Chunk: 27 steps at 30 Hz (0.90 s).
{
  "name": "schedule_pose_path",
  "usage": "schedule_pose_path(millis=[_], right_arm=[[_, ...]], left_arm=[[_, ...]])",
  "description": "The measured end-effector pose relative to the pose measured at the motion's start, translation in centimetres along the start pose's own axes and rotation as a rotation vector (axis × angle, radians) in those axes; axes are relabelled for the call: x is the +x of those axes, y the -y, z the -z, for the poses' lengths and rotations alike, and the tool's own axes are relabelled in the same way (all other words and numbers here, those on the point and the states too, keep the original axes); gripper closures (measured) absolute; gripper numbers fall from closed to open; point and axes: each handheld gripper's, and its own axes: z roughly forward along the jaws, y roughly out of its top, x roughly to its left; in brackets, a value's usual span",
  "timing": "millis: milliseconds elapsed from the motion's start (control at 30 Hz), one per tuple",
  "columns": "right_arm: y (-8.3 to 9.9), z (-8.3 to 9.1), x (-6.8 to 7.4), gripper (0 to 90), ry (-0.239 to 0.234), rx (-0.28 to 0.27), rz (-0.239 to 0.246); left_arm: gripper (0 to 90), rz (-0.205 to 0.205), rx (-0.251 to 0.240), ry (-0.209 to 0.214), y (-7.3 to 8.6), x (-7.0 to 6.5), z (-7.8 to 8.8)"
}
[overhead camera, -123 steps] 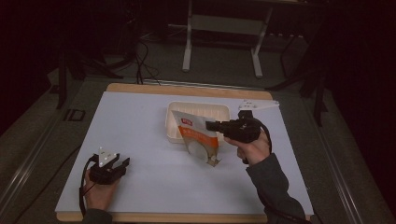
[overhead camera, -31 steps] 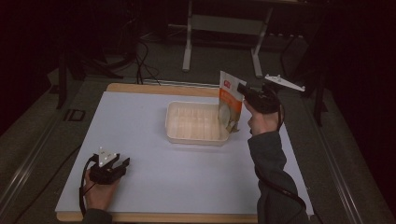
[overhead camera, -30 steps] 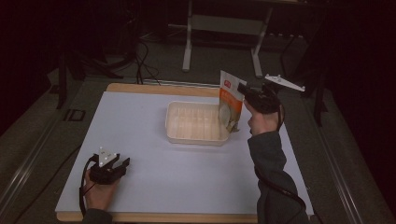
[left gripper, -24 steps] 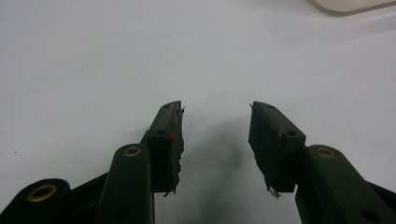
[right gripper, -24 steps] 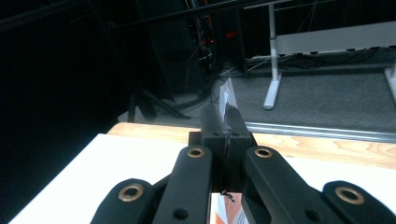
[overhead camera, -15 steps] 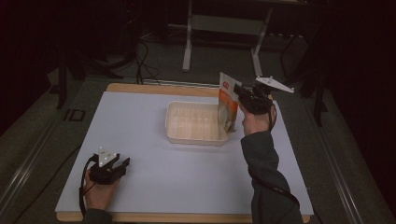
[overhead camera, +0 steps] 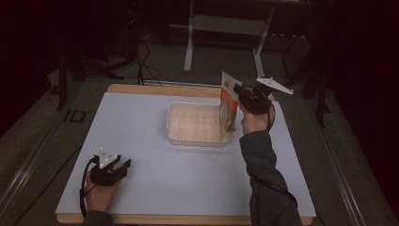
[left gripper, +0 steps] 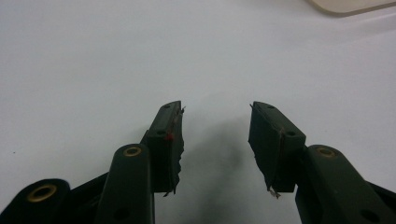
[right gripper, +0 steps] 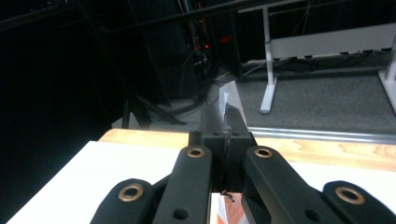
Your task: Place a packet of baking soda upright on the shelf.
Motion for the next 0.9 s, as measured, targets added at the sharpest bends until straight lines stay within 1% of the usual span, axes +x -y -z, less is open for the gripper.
schedule_pose_path(millis=[167,233,267,333,400,467,633,767,867,900], right_arm=[[0.8,-0.3,0.0,90.0,-0.007,-0.007,0.001],[1.3,-0.5,-0.3,90.0,-0.018,-0.020,-0.011],[1.3,-0.5,-0.3,90.0,-0.018,-0.020,-0.011],[1.6,-0.5,-0.5,90.0,-0.019,-0.038,-0.014],[1.8,-0.5,-0.6,90.0,-0.029,-0.055,-0.010],[2.2,-0.4,-0.6,90.0,-0.034,-0.063,0.006],[3.0,-0.8,-0.8,90.0,-0.034,-0.055,0.010],[3.9,-1.2,-1.2,90.0,-0.029,-0.039,0.004],[4.6,-1.4,-1.4,90.0,-0.030,-0.027,0.002],[4.8,-1.4,-1.5,90.0,-0.039,-0.027,0.002]], left_arm=[[54.3,-0.002,0.001,0.000,0.0,0.0,0.0],[54.2,0.000,0.001,0.001,0.0,0.0,0.0],[54.2,0.000,0.001,0.001,0.0,0.0,0.0],[54.2,-0.001,0.000,0.001,0.0,0.0,0.0],[54.2,-0.001,0.000,0.001,0.0,0.0,0.0],[54.2,-0.004,0.001,0.003,0.0,0.0,0.0],[54.2,-0.003,0.002,0.003,0.0,0.0,0.0],[54.2,-0.001,0.001,0.003,0.0,0.0,0.0],[54.2,-0.002,0.000,0.003,0.0,0.0,0.0],[54.2,-0.003,0.002,0.003,0.0,0.0,0.0]])
